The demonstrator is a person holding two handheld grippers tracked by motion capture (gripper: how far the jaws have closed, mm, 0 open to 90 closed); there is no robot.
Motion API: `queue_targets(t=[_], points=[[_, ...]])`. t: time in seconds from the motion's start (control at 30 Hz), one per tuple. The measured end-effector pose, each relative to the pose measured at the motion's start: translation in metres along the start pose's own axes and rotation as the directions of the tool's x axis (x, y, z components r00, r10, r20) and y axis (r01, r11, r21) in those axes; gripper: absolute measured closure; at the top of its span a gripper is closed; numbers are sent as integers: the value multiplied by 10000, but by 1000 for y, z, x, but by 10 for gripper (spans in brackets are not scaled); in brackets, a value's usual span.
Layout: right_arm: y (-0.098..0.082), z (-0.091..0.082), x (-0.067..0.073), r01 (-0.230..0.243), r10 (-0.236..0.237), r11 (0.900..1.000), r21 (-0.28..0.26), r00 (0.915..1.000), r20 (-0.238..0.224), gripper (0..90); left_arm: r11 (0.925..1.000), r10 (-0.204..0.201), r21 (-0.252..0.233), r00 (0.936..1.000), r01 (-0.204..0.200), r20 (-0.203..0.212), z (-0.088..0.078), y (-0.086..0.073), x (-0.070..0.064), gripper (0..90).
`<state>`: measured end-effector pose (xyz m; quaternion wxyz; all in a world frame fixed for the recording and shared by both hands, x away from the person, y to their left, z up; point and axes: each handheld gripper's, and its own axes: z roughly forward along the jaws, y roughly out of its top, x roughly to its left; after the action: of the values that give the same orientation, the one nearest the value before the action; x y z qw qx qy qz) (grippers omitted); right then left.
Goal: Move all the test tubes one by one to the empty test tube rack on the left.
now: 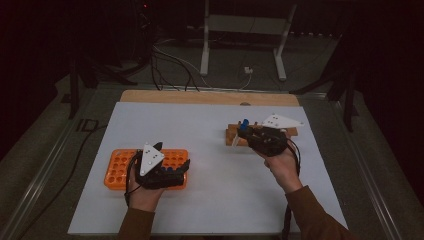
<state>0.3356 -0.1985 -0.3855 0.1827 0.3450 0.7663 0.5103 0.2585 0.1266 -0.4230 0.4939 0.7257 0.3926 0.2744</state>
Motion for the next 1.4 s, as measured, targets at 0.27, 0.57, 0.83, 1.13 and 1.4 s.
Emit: queue_targets(t=[0.27, 0.57, 0.83, 1.13, 1.4], points=[[1, 7, 14, 35, -31, 10000, 57, 9983, -581, 770, 9999, 163, -39, 9997, -163, 156, 7, 6, -10, 47], [4, 16, 34, 213, -185, 9995, 229, 9928, -1179, 769, 9985, 551, -115, 9966, -544, 613, 17, 17, -26, 87], [6, 18, 49, 355, -300, 9989, 308, 9858, -1652, 768, 9947, 1027, -135, 9928, -1021, 614, 25, 21, -42, 175], [11, 21, 65, 589, -530, 9980, 228, 9771, -2061, 767, 9953, 947, 113, 9902, -963, 1027, 36, 23, -50, 463], [11, 22, 68, 669, -597, 9974, 266, 9746, -2159, 767, 9968, 760, 148, 9871, -789, 1412, 39, 23, -49, 687]])
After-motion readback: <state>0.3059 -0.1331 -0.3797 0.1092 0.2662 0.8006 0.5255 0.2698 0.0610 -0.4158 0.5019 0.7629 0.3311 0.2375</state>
